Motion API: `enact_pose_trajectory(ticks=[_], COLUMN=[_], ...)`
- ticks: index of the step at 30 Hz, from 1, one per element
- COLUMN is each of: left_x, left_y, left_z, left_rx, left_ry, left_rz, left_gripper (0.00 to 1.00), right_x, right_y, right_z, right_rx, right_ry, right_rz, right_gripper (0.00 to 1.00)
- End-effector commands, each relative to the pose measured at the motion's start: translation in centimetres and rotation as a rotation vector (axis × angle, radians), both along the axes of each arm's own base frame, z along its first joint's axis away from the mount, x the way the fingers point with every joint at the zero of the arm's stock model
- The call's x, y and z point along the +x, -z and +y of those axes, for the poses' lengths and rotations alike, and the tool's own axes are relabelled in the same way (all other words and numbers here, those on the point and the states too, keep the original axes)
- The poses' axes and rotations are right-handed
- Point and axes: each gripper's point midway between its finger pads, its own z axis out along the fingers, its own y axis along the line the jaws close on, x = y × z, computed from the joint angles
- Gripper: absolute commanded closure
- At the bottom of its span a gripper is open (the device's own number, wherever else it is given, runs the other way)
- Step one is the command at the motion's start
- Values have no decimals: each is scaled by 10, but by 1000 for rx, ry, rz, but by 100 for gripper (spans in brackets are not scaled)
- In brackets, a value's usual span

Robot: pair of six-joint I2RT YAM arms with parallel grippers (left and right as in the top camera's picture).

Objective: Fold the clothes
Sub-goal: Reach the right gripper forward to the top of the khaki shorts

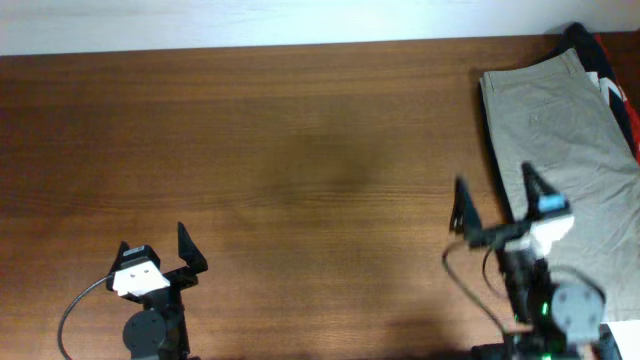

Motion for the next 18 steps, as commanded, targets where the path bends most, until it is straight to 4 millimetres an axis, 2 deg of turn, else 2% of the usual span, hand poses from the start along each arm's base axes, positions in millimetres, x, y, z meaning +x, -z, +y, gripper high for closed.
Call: enact_pose_trajectory(ticks=[1, 4, 6, 7, 8, 11, 13, 18], left_x=[0, 0, 0, 0, 0, 0, 0, 0], left_y=[1, 1, 1, 1, 1, 1, 1, 1], left_z=[1, 1, 1, 1, 1, 1, 1, 1], left_rx=[16, 16, 16, 16, 16, 16, 16, 16], left_ry=[-3, -3, -3, -3, -3, -3, -3, -3], left_rz=[3, 3, 3, 3, 3, 3, 3, 3], left_gripper=[1, 1, 1, 1, 1, 1, 1, 1], right_x=[49, 100, 135, 146, 159, 184, 206, 245], right_y=[-15, -13, -3, 3, 19, 51, 72, 123], right_z=[-22, -30, -29, -28, -28, -37, -55, -96], right_rx=[0, -18, -94, -104, -120, -148, -207, -389], right_ry=[142, 201, 202, 198, 196, 247, 341, 506], right_rz=[125, 284, 415, 472, 573, 703, 729, 881], right_gripper=[1, 1, 1, 1, 1, 1, 1, 1])
